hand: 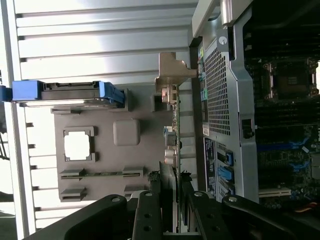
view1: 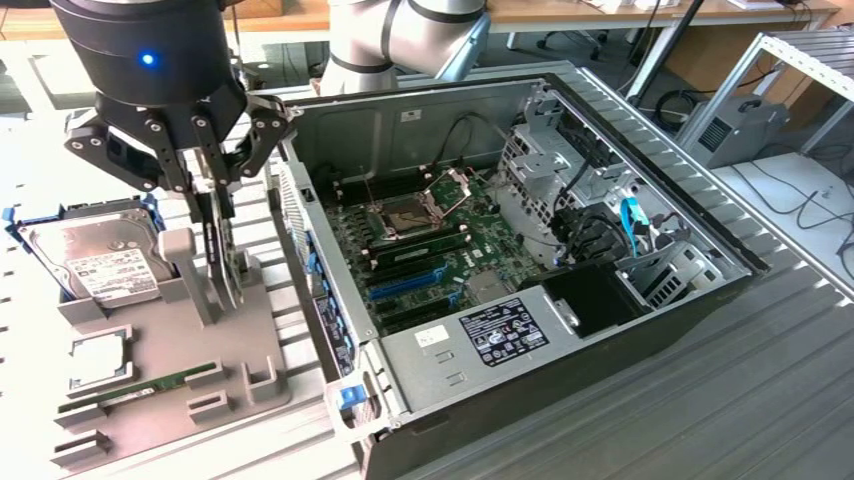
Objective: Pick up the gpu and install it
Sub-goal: 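Pick up the gpu and move the gpu toward the slot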
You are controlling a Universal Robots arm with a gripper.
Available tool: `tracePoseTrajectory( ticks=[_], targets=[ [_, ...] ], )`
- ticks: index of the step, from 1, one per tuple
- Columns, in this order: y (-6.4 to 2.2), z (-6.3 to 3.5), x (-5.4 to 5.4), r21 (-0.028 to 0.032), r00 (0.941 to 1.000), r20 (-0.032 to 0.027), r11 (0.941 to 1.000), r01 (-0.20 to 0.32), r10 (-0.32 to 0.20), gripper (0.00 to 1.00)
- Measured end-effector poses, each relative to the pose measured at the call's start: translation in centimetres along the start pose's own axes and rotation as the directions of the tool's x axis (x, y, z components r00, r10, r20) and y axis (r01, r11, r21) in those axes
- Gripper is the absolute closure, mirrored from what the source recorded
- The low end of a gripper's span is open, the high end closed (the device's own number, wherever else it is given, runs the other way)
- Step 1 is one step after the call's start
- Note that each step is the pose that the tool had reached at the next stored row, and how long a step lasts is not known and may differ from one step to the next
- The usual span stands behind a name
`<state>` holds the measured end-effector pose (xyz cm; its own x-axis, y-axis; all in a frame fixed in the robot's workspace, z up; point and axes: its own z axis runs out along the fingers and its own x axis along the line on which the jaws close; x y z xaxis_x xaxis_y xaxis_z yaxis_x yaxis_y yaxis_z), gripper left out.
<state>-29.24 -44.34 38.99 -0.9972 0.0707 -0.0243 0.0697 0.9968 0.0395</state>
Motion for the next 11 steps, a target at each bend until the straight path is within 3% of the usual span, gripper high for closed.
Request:
tracePoseTrajectory(
  ticks=[11],
  targets=[
    [0.02, -0.53, -0.01, 0.0000, 1.0000, 0.0000, 1.0000, 0.000, 0.000, 0.74]
  ],
)
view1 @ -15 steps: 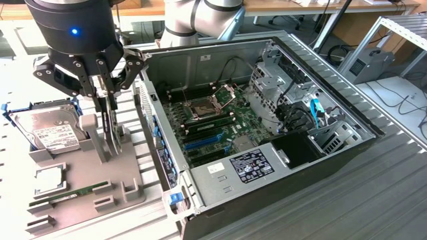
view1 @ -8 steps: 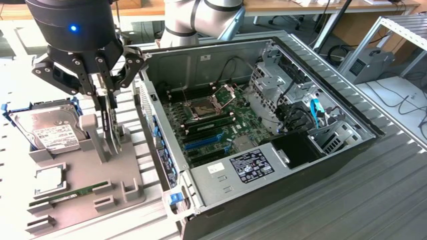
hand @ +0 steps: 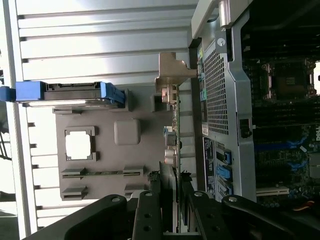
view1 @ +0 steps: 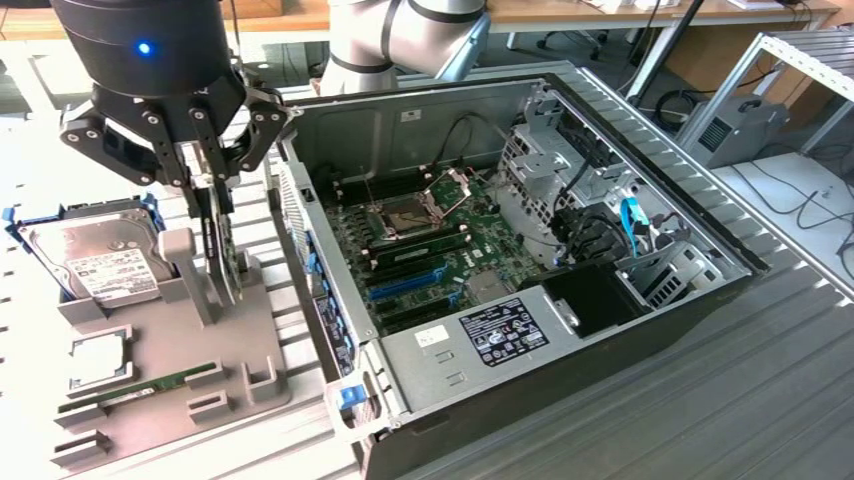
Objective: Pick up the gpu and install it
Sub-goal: 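Pick up the gpu and move the gpu toward the slot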
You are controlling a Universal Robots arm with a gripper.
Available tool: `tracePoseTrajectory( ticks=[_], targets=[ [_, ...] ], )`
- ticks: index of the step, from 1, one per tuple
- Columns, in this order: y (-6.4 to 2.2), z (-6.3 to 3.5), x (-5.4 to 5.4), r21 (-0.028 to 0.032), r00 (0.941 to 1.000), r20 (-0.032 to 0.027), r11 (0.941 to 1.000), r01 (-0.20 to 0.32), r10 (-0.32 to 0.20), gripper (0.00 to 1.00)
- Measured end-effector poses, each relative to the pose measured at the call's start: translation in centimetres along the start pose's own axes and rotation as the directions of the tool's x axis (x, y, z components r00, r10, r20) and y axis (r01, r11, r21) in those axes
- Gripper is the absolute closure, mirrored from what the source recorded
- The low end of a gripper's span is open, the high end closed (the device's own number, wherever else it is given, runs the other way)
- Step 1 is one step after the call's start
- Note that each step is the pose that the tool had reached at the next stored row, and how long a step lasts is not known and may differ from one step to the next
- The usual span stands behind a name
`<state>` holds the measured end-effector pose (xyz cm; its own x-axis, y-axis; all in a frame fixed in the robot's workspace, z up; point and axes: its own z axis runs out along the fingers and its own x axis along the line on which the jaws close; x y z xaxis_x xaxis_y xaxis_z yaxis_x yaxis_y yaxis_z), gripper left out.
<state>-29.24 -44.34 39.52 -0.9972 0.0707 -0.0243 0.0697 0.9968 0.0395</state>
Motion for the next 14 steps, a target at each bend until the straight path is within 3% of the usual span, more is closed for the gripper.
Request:
tracePoseTrajectory(
  ticks=[7, 9, 12, 14],
  targets=[
    [0.02, -0.39, 0.0, 0.0001, 1.0000, 0.0000, 1.0000, 0.000, 0.000, 0.74],
    [0.09, -2.36, -0.1, 0.0000, 1.0000, 0.0000, 1.0000, 0.000, 0.000, 0.74],
    [0.17, -4.26, -0.1, 0.0000, 1.0000, 0.0000, 1.0000, 0.000, 0.000, 0.74],
    [0.26, -6.58, -0.2, 0.0000, 1.0000, 0.0000, 1.0000, 0.000, 0.000, 0.74]
  ],
)
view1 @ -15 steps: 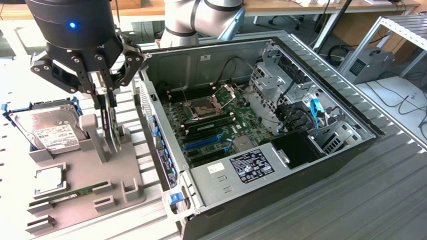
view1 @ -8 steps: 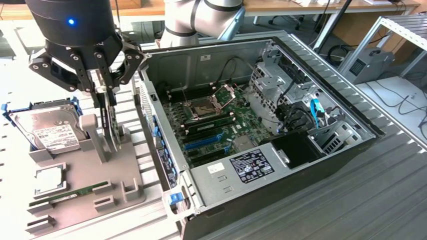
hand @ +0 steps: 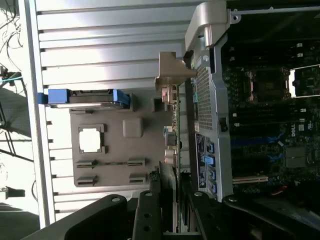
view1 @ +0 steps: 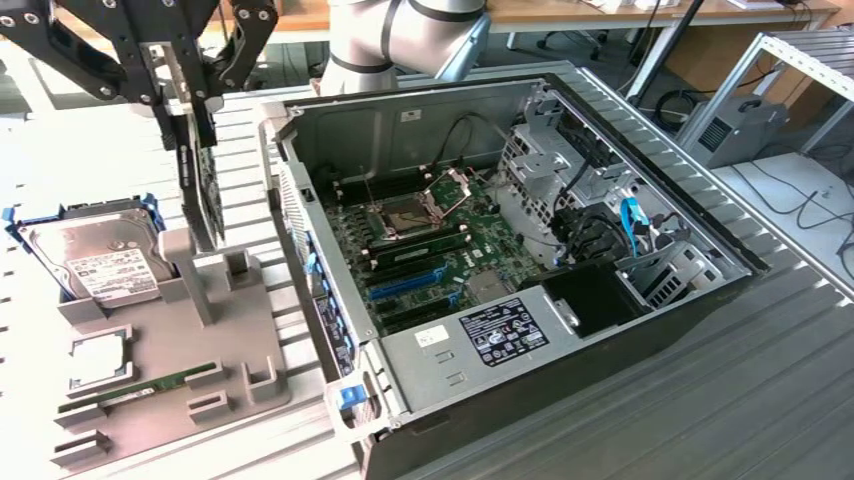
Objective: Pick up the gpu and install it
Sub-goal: 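Pick up the gpu and move the gpu toward the slot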
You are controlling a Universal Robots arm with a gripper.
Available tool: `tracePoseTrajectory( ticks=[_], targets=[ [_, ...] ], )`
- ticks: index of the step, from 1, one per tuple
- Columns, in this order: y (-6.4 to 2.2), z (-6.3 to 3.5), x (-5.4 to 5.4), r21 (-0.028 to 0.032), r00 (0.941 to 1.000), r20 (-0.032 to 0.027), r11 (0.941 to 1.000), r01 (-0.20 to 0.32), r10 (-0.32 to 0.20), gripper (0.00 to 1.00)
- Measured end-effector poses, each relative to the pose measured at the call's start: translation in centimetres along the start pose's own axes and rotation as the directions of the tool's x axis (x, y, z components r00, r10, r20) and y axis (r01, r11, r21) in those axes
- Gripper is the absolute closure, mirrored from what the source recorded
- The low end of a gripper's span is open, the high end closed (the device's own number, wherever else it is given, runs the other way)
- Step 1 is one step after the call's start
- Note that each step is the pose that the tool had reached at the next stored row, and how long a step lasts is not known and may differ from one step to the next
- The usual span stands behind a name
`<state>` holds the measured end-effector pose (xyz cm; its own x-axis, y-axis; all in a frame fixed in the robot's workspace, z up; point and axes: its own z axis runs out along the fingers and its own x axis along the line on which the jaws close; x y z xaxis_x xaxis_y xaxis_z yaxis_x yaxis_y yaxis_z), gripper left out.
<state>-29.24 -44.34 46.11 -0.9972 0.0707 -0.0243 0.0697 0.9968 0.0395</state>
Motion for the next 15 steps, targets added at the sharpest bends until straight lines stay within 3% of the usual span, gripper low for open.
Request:
tracePoseTrajectory(
  ticks=[2, 5, 8, 15],
  targets=[
    [0.05, -1.18, 0.0, 0.0000, 1.0000, 0.0000, 1.0000, 0.000, 0.000, 0.74],
    [0.12, -1.14, -1.1, 0.0163, 1.0000, 0.0007, 0.9999, 0.000, 0.000, 0.74],
    [0.16, -1.08, -1.7, 0.0281, 1.0000, 0.0015, 0.9996, 0.001, -0.001, 0.74],
    [0.19, -1.00, -2.2, 0.0385, 1.0000, 0.0020, 0.9993, 0.001, -0.001, 0.74]
  ],
)
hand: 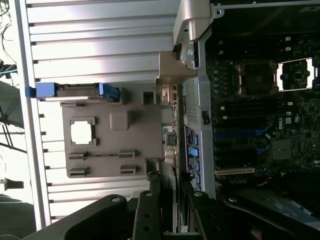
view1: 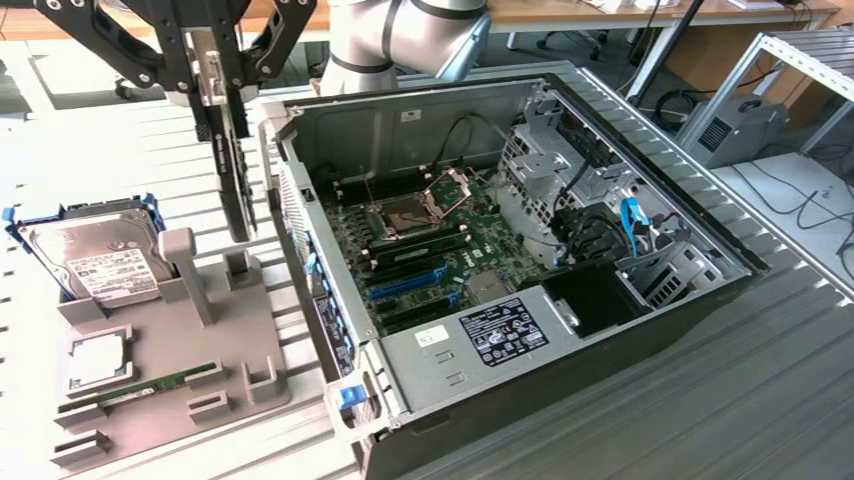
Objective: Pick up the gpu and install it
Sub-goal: 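Pick up the gpu and move the gpu toward the slot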
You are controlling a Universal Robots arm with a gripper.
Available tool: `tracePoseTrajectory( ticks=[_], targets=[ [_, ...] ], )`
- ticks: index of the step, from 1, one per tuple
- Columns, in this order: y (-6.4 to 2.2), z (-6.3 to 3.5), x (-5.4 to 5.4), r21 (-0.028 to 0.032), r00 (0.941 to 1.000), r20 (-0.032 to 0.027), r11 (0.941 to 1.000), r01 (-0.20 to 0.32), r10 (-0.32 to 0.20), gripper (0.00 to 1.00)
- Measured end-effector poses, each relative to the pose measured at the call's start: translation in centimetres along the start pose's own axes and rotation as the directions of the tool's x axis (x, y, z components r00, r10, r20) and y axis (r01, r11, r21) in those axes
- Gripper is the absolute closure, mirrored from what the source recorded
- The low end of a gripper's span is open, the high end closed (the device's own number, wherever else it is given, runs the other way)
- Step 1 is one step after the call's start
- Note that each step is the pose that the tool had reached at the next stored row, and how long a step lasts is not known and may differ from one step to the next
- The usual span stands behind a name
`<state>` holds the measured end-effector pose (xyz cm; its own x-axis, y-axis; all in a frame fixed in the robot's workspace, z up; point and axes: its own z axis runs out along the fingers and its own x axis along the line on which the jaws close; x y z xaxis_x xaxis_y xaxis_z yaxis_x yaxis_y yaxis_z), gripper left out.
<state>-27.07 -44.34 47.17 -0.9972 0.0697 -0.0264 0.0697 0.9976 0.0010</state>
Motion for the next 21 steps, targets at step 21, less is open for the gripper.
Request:
tracePoseTrajectory(
  ticks=[21],
  targets=[
    [0.08, 0.29, -1.06, 0.0511, 1.0000, 0.0037, 0.9987, 0.001, -0.001, 0.74]
  ],
)
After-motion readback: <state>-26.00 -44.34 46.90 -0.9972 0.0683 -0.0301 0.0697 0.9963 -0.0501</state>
